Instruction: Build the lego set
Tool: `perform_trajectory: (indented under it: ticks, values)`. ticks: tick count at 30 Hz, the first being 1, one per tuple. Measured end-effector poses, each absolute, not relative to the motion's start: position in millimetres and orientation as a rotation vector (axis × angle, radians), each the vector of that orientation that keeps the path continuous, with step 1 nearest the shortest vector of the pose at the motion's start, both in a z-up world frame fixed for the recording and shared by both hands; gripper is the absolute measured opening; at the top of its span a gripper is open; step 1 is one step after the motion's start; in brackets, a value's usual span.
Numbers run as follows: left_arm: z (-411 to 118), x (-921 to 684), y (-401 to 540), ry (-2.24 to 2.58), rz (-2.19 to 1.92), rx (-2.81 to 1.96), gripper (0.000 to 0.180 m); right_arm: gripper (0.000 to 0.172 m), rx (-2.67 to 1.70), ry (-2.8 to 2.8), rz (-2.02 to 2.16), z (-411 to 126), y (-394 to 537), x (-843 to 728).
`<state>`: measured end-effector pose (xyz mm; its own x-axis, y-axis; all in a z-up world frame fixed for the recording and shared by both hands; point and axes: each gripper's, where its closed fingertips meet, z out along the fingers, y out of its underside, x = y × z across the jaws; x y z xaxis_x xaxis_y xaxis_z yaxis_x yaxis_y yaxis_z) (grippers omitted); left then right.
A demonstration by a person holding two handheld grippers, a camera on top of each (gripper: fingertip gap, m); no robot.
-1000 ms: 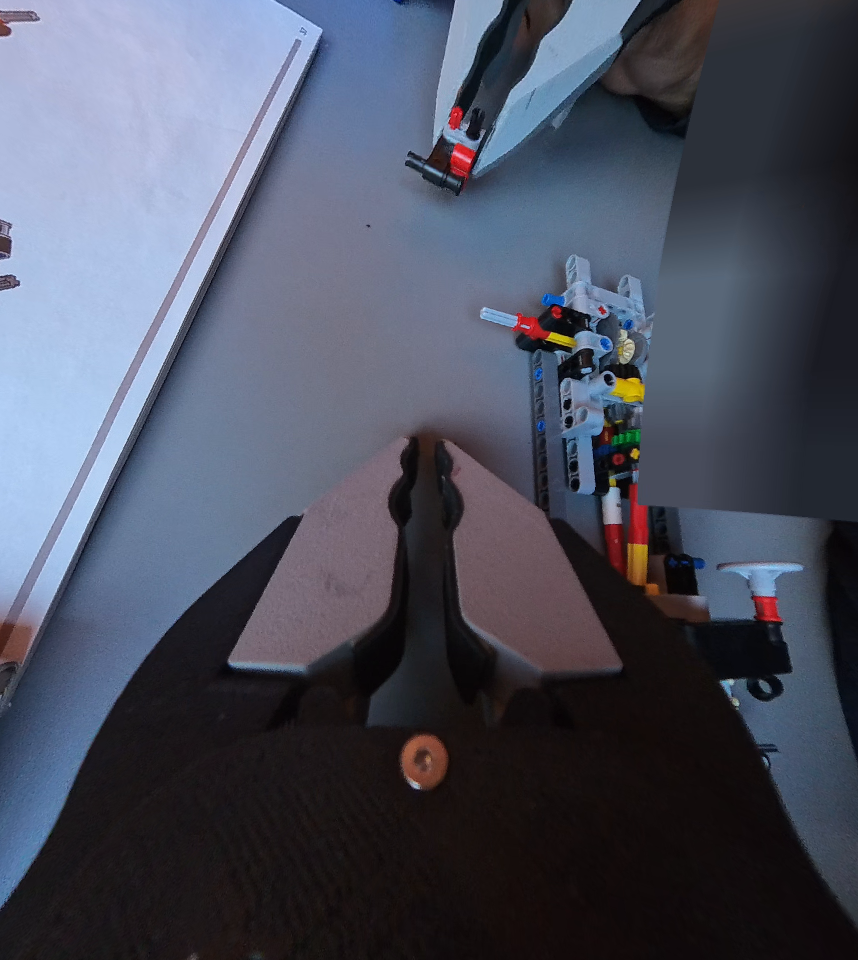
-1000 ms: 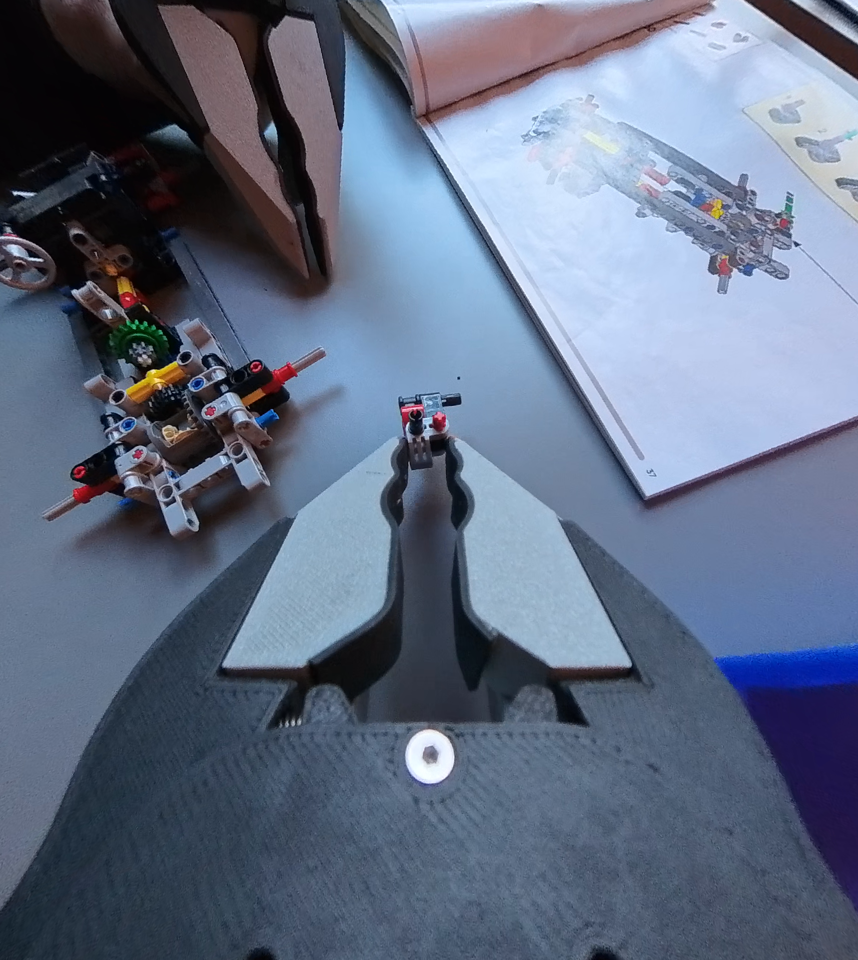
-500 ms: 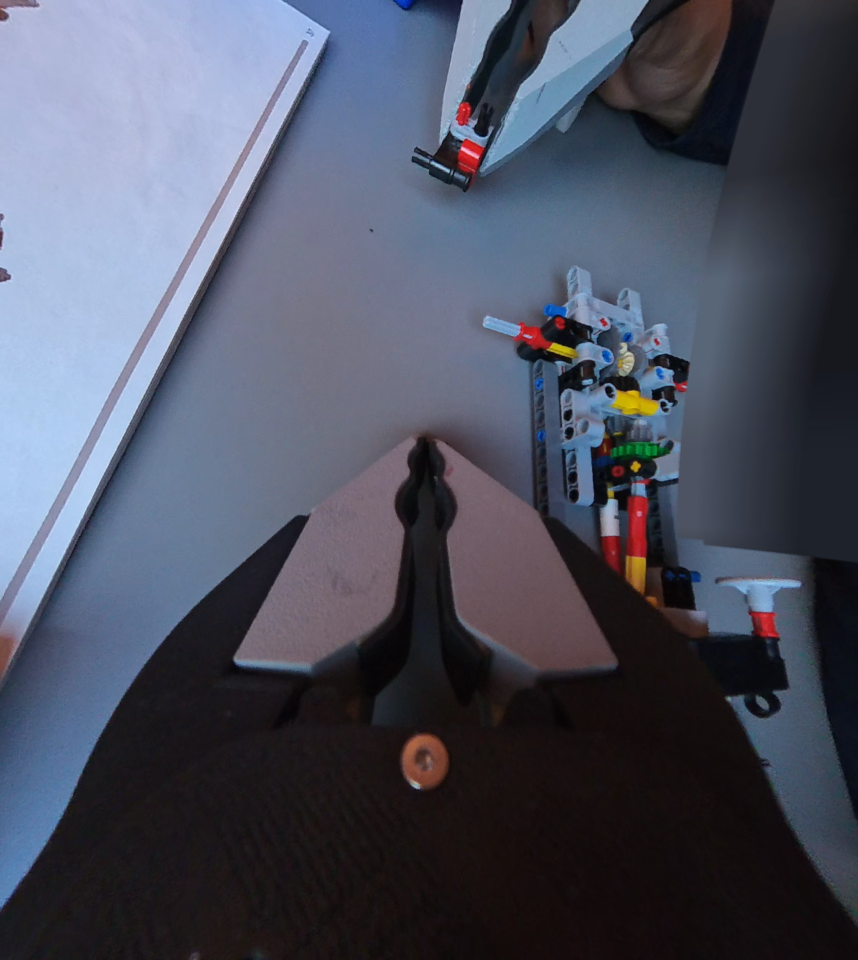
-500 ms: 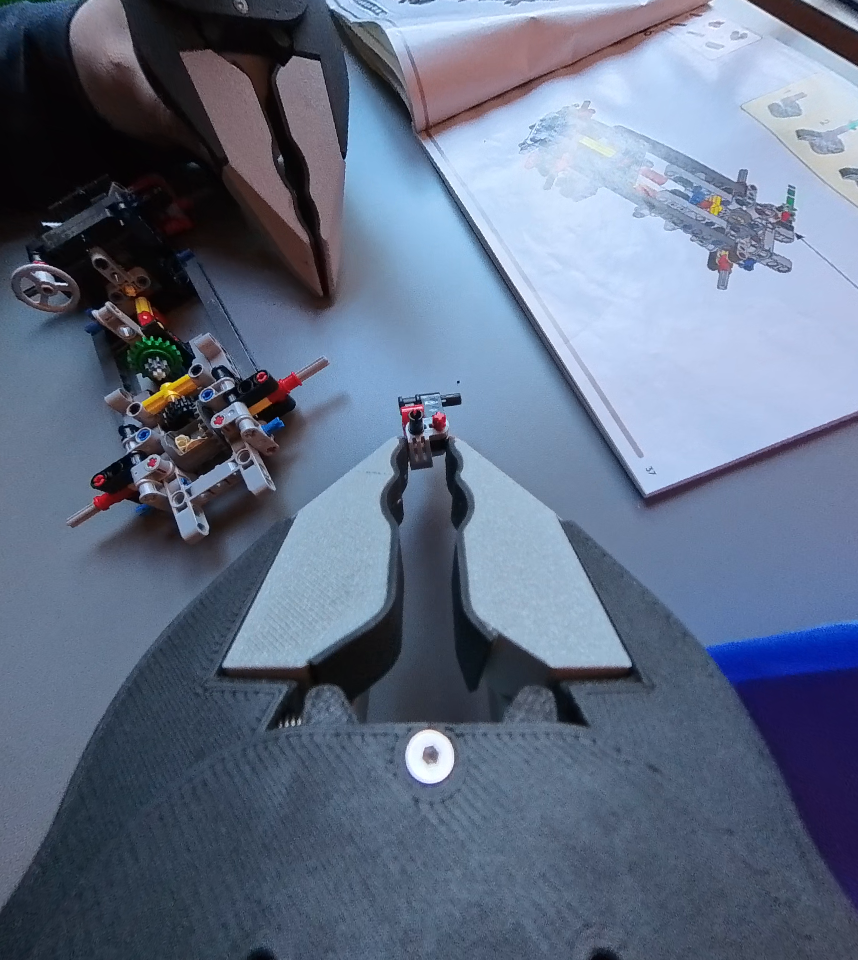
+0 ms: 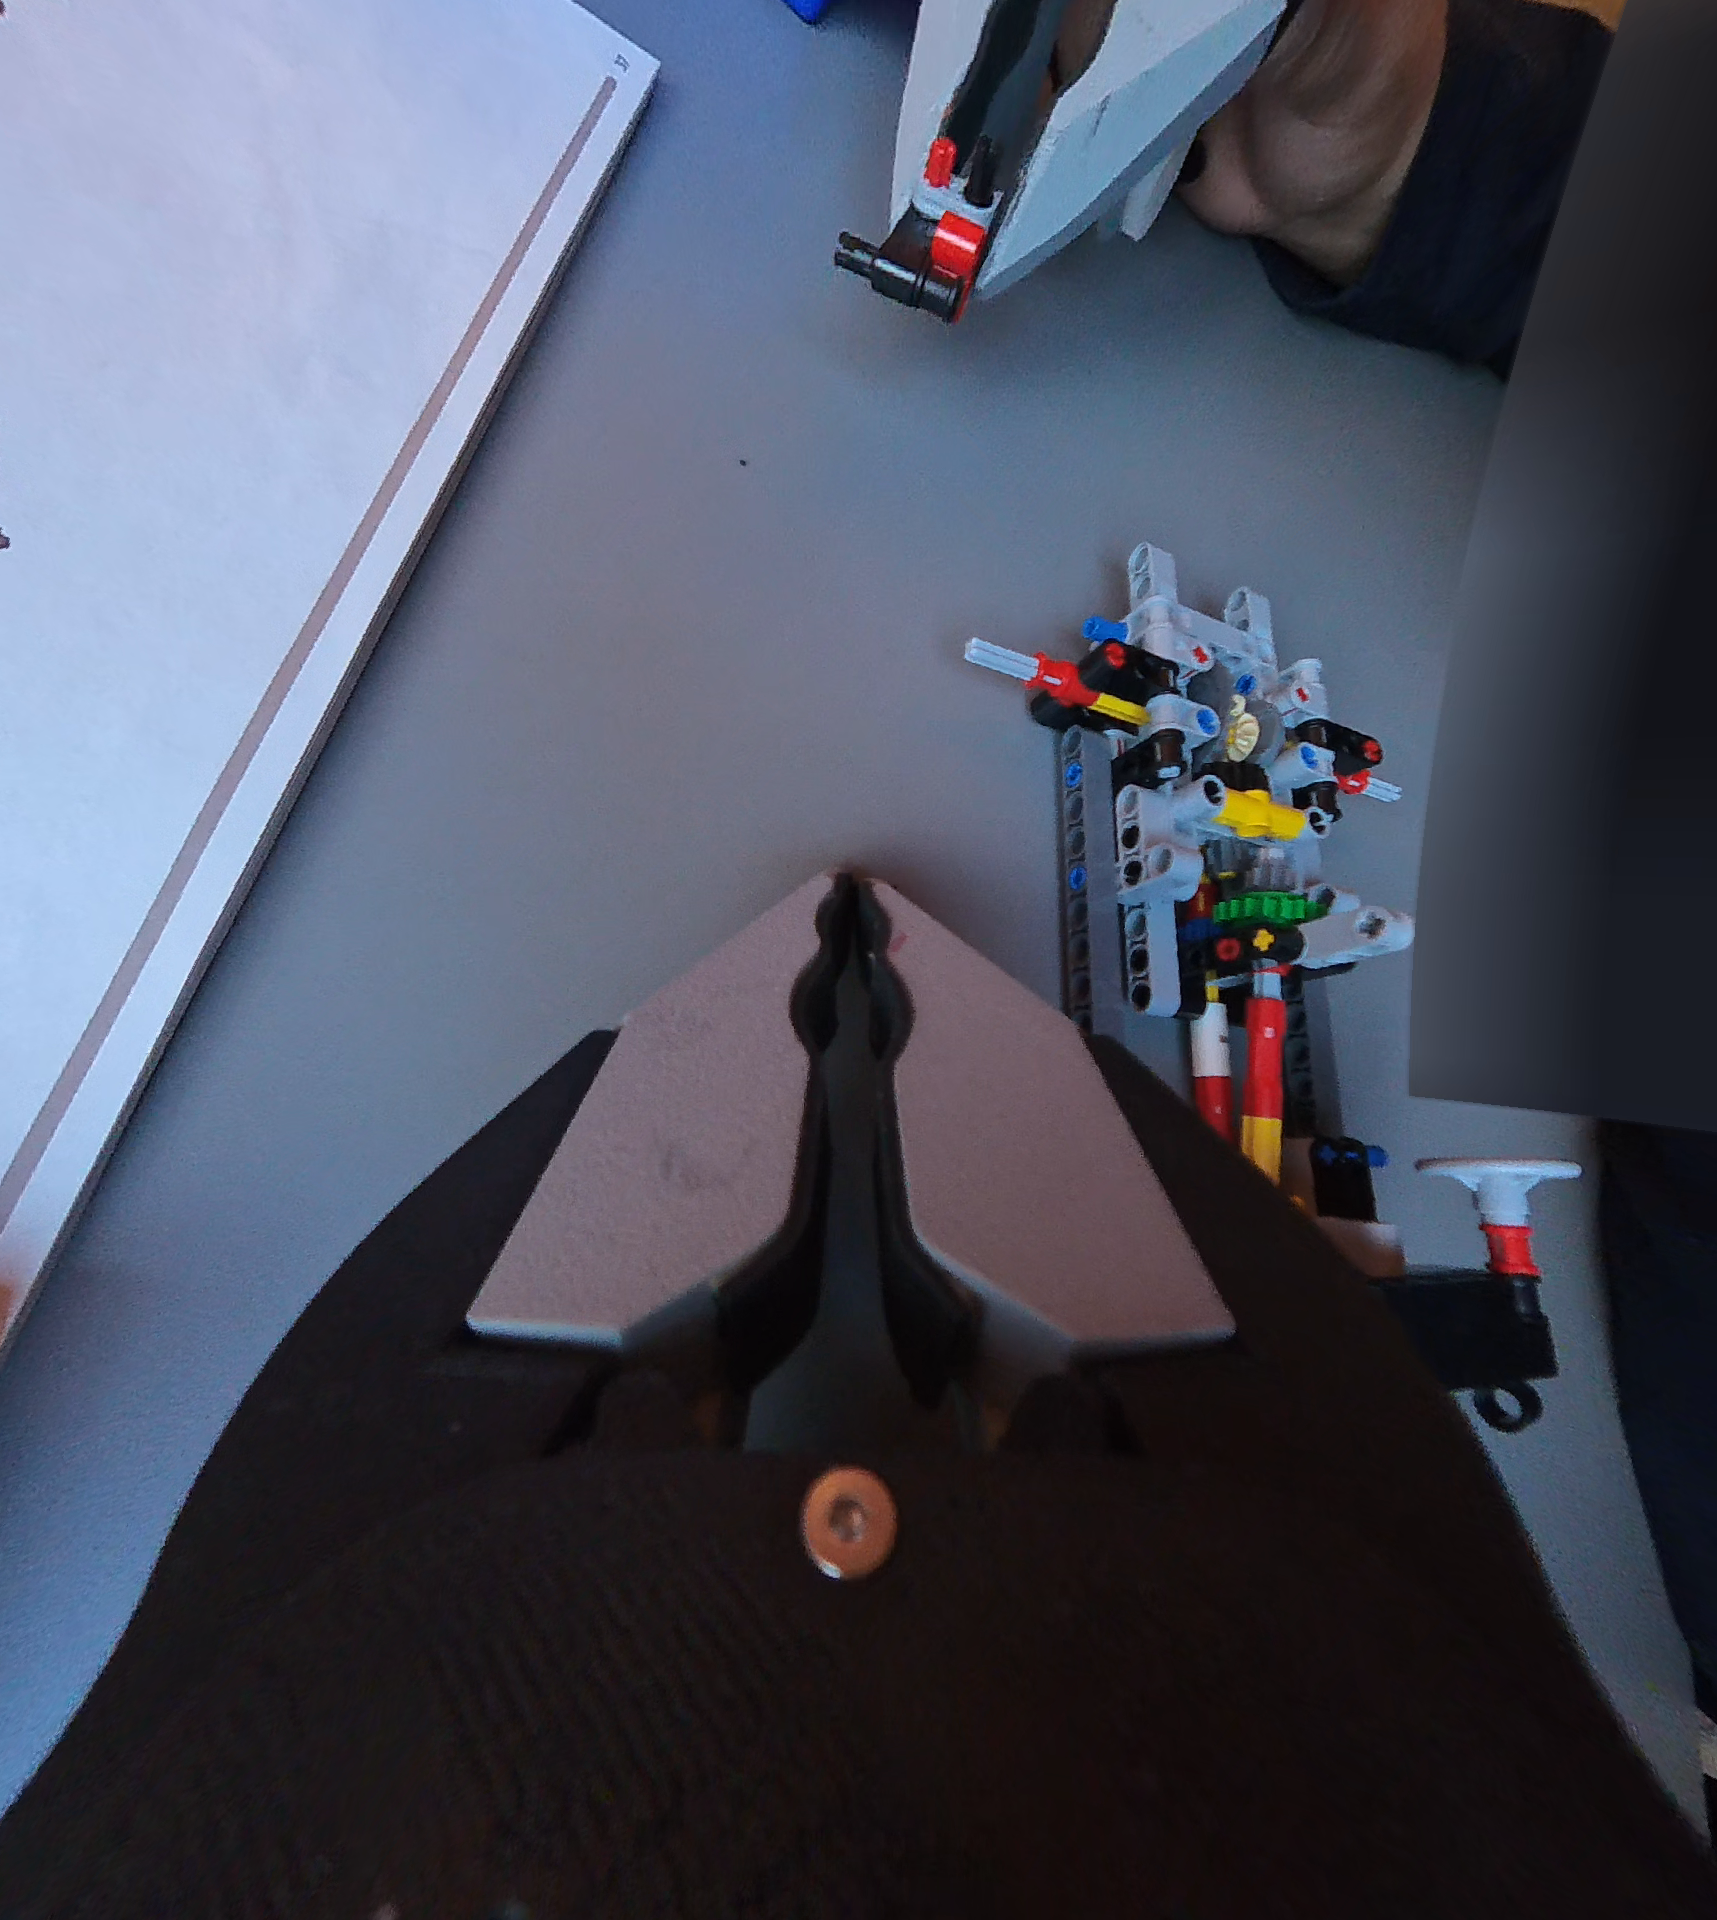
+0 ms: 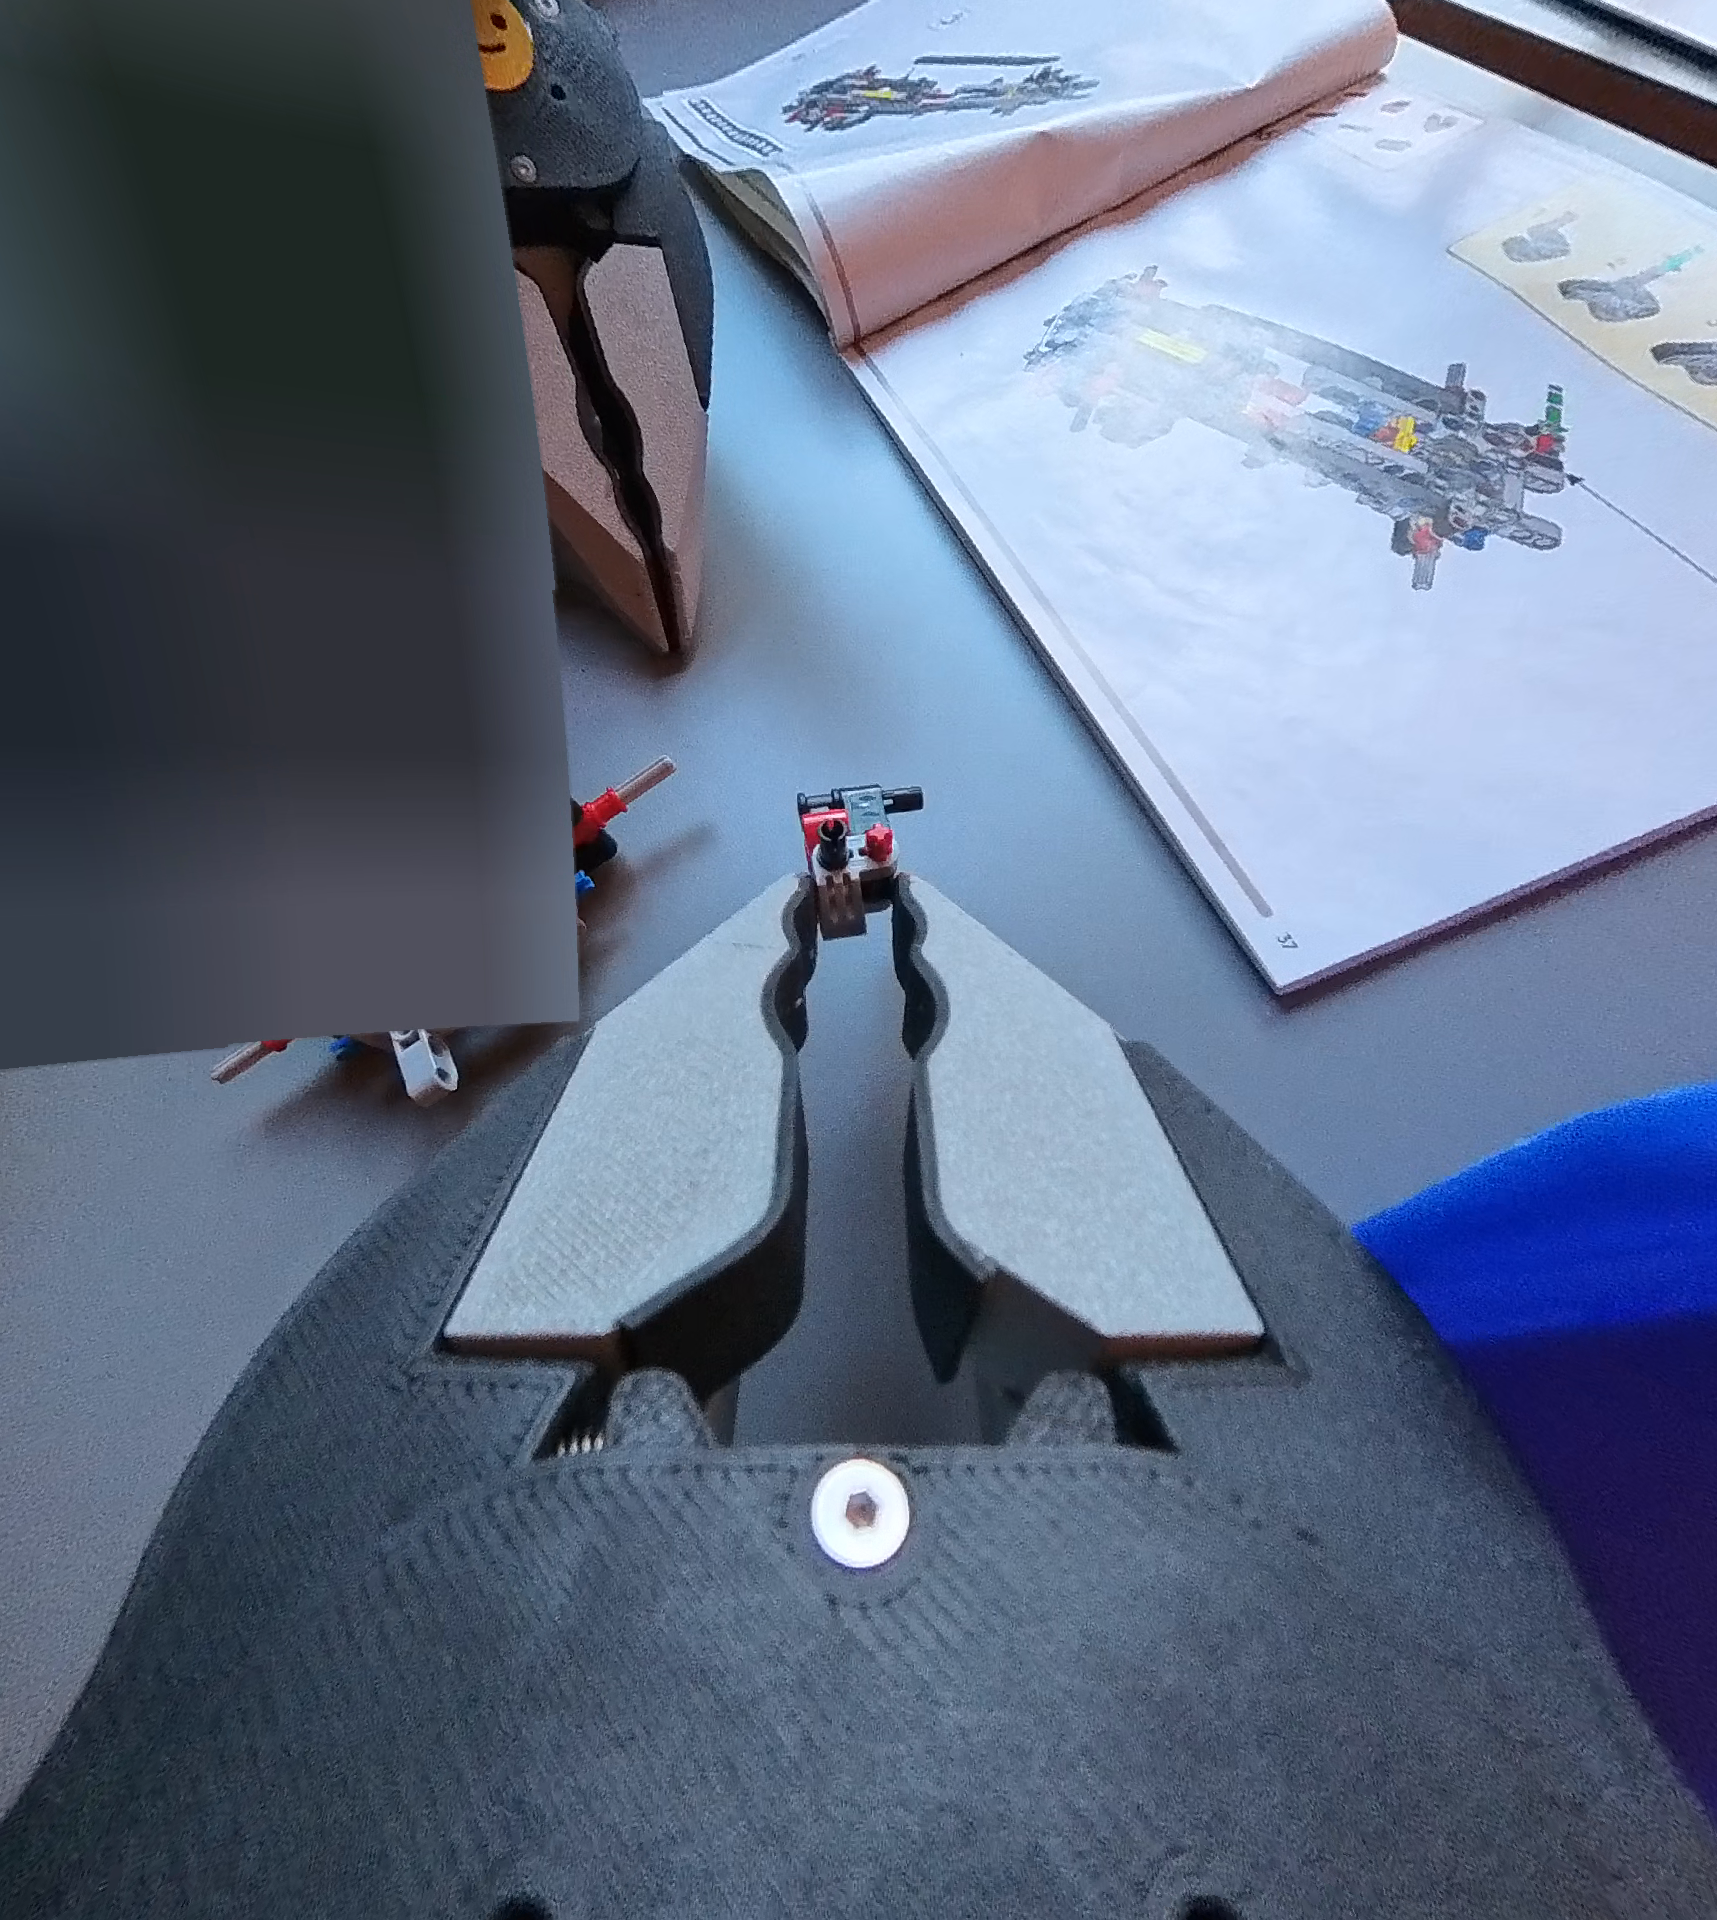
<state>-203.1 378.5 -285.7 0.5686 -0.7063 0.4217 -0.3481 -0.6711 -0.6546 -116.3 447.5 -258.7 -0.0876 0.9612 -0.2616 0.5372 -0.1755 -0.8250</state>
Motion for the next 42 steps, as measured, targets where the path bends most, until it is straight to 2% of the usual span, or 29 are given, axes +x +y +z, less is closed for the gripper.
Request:
perform_trajectory:
  ticks: [42]
  values:
    - [-285.0,-203.6,378.7,0.822,-0.979,-2.299,0.000,0.011,-1.723,-1.636,1.202,-259.2,446.2,-116.0]
